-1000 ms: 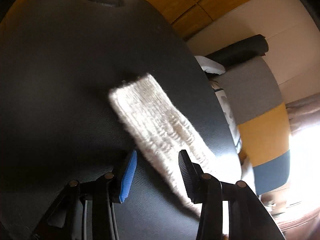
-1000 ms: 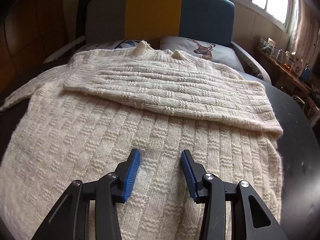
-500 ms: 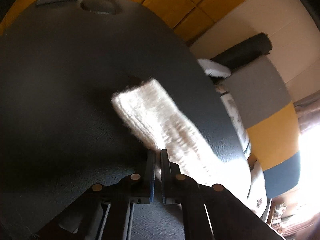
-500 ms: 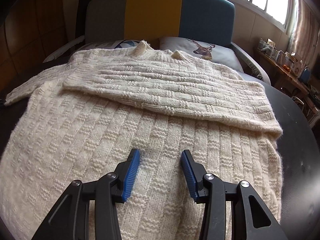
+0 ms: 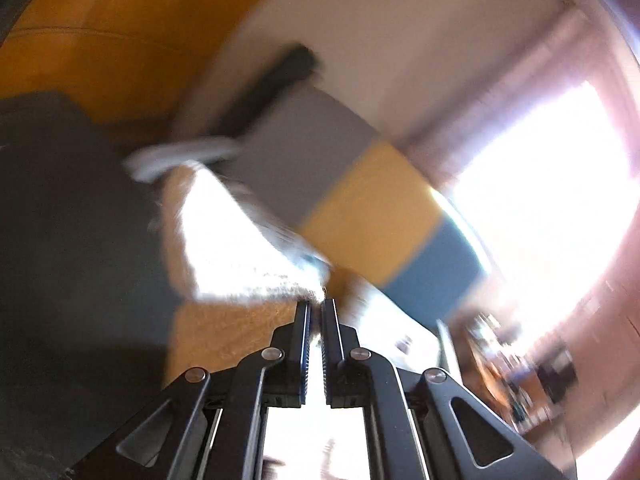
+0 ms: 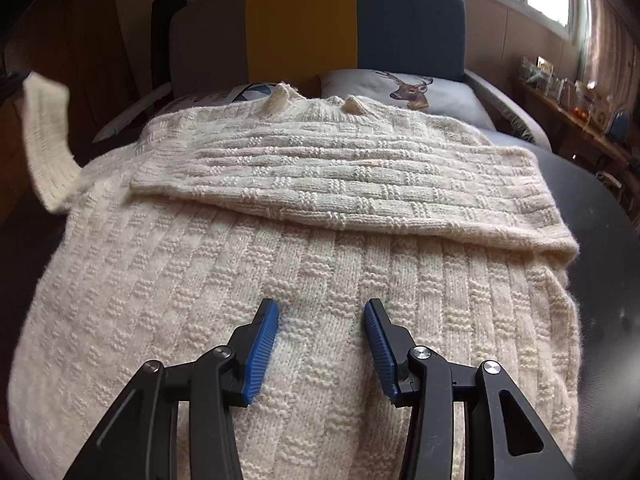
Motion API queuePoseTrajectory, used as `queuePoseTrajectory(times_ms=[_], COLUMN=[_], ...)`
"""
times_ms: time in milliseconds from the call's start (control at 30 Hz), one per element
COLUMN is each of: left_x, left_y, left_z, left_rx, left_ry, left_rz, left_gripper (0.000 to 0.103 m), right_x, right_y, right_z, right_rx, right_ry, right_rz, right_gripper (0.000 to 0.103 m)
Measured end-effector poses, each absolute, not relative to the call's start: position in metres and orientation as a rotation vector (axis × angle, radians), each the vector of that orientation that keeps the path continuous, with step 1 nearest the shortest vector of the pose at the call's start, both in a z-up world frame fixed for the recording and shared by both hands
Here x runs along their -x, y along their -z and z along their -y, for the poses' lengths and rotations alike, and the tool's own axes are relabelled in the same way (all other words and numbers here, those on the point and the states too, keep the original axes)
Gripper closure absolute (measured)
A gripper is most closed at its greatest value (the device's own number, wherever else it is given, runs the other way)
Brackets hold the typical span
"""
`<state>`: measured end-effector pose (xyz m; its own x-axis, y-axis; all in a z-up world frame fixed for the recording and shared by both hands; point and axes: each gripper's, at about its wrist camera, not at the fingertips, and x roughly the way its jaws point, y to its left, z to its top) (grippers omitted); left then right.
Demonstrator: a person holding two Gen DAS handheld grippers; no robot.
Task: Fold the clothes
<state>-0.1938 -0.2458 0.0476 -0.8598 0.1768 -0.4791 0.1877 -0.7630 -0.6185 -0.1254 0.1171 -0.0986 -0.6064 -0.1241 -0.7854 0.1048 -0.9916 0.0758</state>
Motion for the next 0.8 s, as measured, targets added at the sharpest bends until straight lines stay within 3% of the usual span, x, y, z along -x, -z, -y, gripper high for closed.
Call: queuePoseTrajectory(times_ms=[167,467,633,700,800], left_x=[0.230,0.250,0.238,0.230,0.209], left_y=[-0.079,-0.006,0.035,0.038,0.036], left_z=[0.147,-0.040,-0.069,-0.064,-0.043], left_rx=[-0.935,-1.334,-1.493,-1.547,-1.561], left_ry=[3.058,3.092,3.040,3.045,3.081], left_rz=[-0.981,-0.637,-0.459,-0.480,-0.576], left_gripper=[0.100,0.099,0.098,0.089,0.085], right_x=[0.118,0.093,0.096,0.104,0.121], right_y=[0.088,0.084,0.087,0.086,0.082], right_z=[-0.150,-0.208,-0.223,-0.225,-0.229], right_rx=[-1.316,-1.309,-1.307,-1.284,-1.242], right_ry=[2.636,2.626,2.593,2.575,2.531], right_rz=[0.339,0.548,0.641,0.665,0.747], right_gripper=[0.056,0.056,0.056,0.056,0.050])
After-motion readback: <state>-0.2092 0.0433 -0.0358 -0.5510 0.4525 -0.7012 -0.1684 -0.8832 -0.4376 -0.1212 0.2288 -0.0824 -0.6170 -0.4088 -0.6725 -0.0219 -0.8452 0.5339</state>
